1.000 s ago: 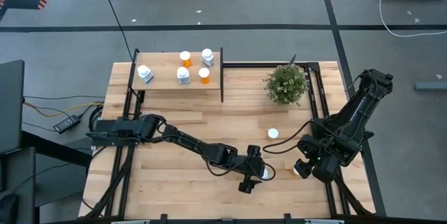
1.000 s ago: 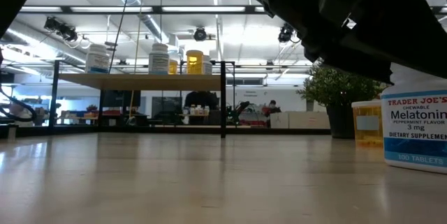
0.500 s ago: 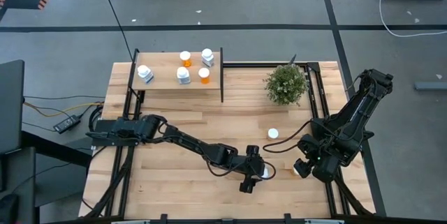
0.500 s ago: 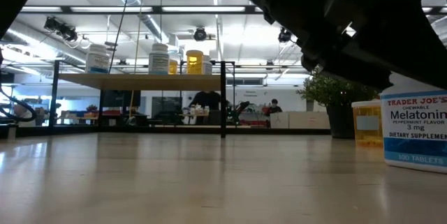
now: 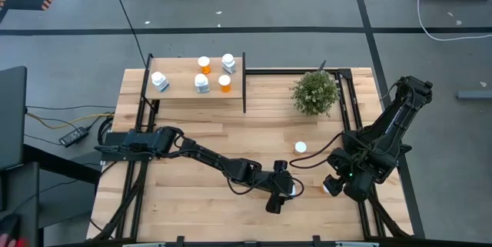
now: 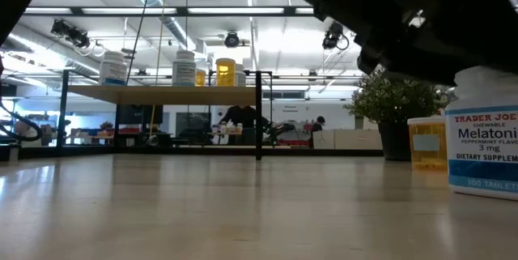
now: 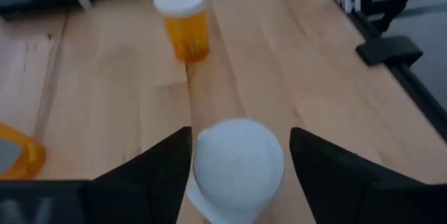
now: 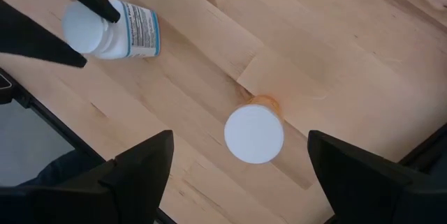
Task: Pick and place medicine bottles onto shelf by color
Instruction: Put the supplement bottle on the shelf
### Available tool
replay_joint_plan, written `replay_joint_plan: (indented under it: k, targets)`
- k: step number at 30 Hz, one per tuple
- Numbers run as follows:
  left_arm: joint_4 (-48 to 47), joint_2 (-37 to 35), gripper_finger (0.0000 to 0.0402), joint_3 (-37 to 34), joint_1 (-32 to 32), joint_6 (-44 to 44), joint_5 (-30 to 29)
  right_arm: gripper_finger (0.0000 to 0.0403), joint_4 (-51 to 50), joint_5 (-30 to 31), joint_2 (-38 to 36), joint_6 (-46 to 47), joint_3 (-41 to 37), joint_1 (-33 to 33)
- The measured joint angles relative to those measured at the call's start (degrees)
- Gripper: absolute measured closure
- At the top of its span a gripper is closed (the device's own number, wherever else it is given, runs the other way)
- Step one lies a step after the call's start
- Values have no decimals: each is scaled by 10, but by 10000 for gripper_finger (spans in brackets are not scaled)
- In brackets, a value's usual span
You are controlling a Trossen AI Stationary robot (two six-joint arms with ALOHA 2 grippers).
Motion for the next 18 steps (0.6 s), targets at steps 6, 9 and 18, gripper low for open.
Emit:
replay_joint_plan:
  k: [6,9,18]
  targets:
    - [-1,0,161,0,0,0,0,65,0,0,0,0,0,0]
    - [-8,0,174,0,0,0,0,65,0,5,0,0,0,0]
    - [-13,0,194,0,0,1,0,65,-1,13,0,0,0,0]
